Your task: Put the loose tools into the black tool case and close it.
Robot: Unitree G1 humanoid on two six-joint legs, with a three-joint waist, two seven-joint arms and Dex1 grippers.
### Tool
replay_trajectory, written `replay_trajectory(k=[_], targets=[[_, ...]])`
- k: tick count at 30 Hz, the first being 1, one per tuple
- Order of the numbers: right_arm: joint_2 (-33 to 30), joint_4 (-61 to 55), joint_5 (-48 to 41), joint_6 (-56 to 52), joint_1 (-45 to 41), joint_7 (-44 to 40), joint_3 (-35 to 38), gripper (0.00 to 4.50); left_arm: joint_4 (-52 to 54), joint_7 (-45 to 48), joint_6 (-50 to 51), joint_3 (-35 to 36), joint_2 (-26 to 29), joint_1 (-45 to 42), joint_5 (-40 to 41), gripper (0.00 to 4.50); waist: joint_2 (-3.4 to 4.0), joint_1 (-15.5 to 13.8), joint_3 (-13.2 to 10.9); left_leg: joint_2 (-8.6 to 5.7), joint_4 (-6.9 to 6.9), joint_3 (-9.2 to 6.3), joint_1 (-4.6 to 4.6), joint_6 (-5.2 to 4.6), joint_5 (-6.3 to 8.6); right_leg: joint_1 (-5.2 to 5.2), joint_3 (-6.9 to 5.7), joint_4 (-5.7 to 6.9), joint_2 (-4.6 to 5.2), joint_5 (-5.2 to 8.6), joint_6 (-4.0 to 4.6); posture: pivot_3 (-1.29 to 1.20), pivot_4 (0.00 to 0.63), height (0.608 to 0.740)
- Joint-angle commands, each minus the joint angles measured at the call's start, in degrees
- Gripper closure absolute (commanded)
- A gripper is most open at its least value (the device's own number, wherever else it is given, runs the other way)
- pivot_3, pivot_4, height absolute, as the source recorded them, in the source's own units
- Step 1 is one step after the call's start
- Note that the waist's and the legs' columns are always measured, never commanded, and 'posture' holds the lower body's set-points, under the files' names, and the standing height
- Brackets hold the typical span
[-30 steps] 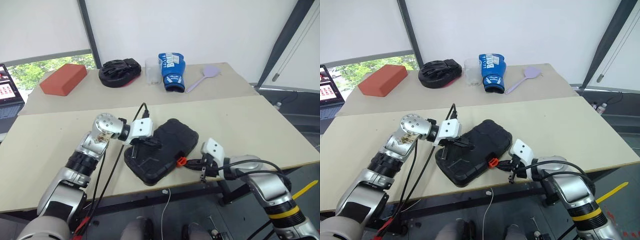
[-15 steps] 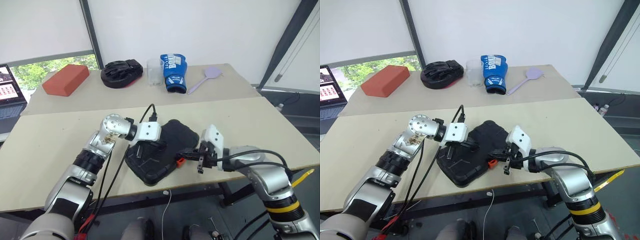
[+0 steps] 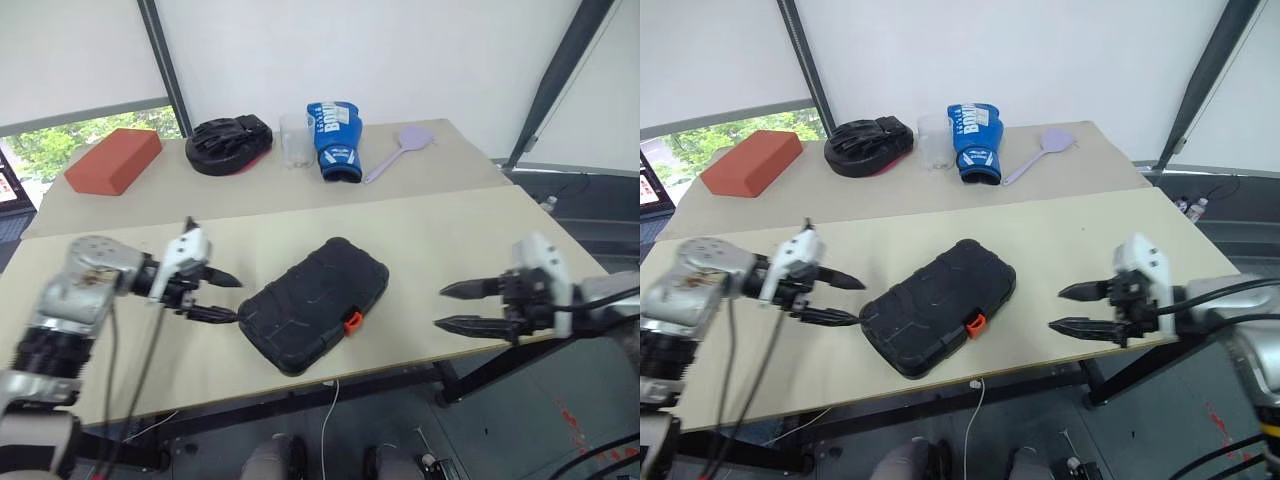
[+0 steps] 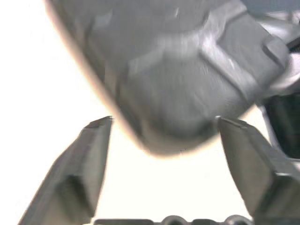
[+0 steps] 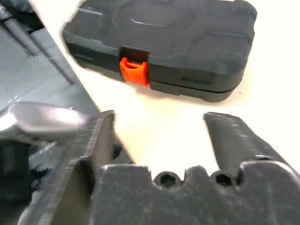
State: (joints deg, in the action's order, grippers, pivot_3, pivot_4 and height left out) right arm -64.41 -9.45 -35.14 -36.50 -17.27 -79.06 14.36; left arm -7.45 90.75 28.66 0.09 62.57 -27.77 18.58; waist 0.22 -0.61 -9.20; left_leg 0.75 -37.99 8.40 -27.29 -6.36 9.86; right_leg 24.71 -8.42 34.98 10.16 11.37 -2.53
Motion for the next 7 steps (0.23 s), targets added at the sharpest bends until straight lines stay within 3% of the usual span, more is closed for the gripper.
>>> replay_trajectory(k=[1, 7], targets=[[-2.3, 6.1, 0.8, 6.1, -3.7, -6.6, 0.2, 0.04, 2.9, 0.8, 3.6, 9.7, 5.5, 5.1, 4.8, 0.0, 0.0, -0.1, -0.1, -0.01, 0.02, 0.03, -0.04, 0.01, 0.01, 0.04, 0.01, -0.03, 0.06, -0.02, -0.03, 0.0, 0.15, 0.718], [0.8, 9.6, 2.2, 7.5, -8.2, -6.3, -4.6, 0.04, 11.0, -3.1, 6.7, 17.7, 4.6, 14.4, 9.6, 0.0, 0.15, -0.6, -0.2, -0.03, 0.26, 0.08, -0.2, 0.08, -0.02, 0.29, 0.31, -0.08, 0.27, -0.05, -0.07, 0.0, 0.15, 0.718]])
